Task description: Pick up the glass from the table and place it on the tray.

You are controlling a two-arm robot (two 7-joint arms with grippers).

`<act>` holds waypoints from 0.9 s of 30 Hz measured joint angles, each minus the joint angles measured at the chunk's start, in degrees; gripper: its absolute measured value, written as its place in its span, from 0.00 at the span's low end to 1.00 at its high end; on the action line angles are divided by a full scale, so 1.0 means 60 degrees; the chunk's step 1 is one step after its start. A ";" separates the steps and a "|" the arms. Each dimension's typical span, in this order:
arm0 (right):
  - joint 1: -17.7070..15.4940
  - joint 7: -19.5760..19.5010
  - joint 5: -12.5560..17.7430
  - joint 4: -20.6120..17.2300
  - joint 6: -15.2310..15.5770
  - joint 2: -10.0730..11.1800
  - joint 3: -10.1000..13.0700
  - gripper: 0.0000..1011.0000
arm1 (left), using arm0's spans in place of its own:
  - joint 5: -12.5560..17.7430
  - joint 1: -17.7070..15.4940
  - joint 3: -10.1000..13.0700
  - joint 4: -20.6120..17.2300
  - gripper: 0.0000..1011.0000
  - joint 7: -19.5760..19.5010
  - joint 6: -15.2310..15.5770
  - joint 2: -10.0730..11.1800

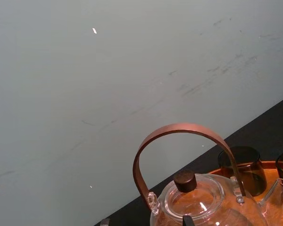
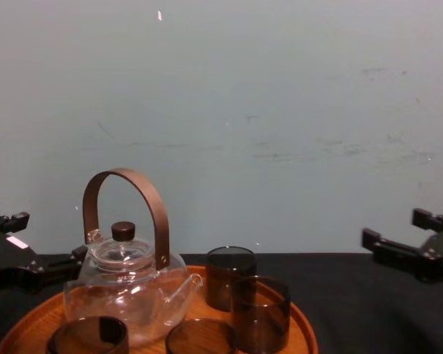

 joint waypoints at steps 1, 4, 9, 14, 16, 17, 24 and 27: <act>-0.0064 -0.0095 -0.0049 0.0021 -0.0044 0.0008 0.0098 0.99 | 0.0000 -0.0001 0.0000 0.0000 0.99 0.0000 0.0000 0.0000; -0.0117 -0.0196 -0.0101 0.0090 -0.0093 0.0004 0.0238 0.99 | 0.0000 0.0000 0.0000 0.0000 0.99 0.0000 0.0000 0.0000; -0.0128 -0.0374 -0.0191 0.0340 -0.0105 -0.0087 0.0462 0.99 | 0.0000 -0.0001 0.0001 0.0000 0.99 0.0000 0.0000 0.0000; -0.0125 -0.0364 -0.0194 0.0328 -0.0106 -0.0082 0.0444 0.99 | 0.0000 -0.0001 0.0000 0.0000 0.99 0.0000 0.0000 0.0000; -0.0123 -0.0358 -0.0194 0.0319 -0.0105 -0.0080 0.0433 0.99 | 0.0001 -0.0001 0.0000 0.0000 0.99 0.0000 0.0000 0.0000; -0.0123 -0.0356 -0.0194 0.0316 -0.0105 -0.0079 0.0431 0.99 | 0.0001 -0.0001 0.0000 0.0000 0.99 0.0000 0.0000 0.0000; -0.0116 -0.0333 -0.0191 0.0292 -0.0102 -0.0074 0.0408 0.99 | 0.0000 -0.0001 0.0000 0.0000 0.99 0.0000 0.0000 0.0000; -0.0114 -0.0328 -0.0190 0.0288 -0.0101 -0.0072 0.0404 0.99 | 0.0000 0.0000 0.0000 0.0000 0.99 0.0000 0.0000 0.0000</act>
